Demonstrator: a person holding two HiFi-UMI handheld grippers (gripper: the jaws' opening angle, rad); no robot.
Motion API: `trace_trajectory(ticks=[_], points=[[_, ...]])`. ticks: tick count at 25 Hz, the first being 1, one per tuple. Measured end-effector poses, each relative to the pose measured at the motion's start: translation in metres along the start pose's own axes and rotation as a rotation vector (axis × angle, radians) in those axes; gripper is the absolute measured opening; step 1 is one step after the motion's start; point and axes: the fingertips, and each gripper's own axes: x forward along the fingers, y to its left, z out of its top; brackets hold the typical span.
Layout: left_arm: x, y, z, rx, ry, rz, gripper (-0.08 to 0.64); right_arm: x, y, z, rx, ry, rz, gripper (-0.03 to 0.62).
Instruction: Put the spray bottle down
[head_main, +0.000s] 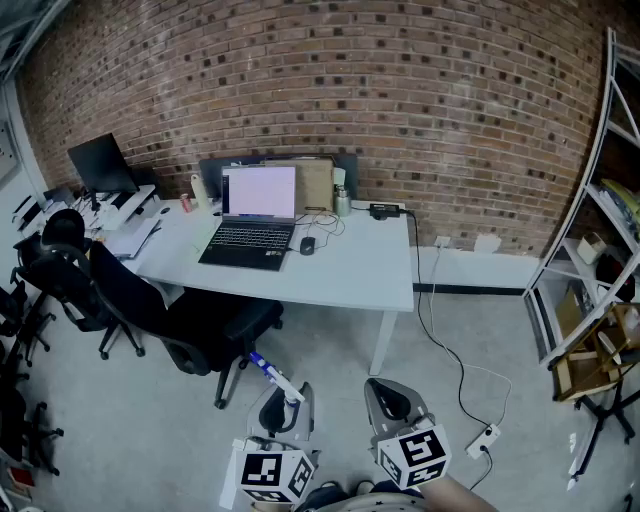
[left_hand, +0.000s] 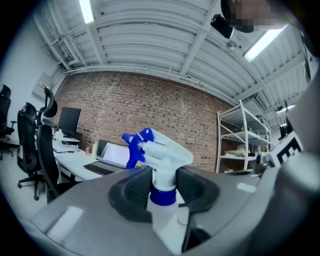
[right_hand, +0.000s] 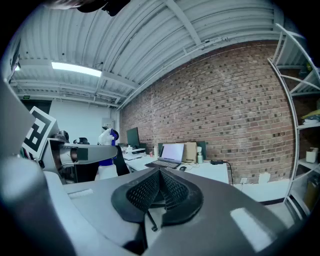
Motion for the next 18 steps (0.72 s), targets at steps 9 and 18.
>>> trace_trajectory(ticks=[9,18], points=[[0.015,-0.032,-0.008,-0.01,-0.01,-0.002,0.137,-0.016,-0.034,-0.004,-0.01,-0.02,0.006,-0.002],[0.079,-0.058,-0.013,-0.012,0.003,-0.084,0.137,-0.001,-0.084,-0.008,-0.003,-0.012,-0.046,-0.002]])
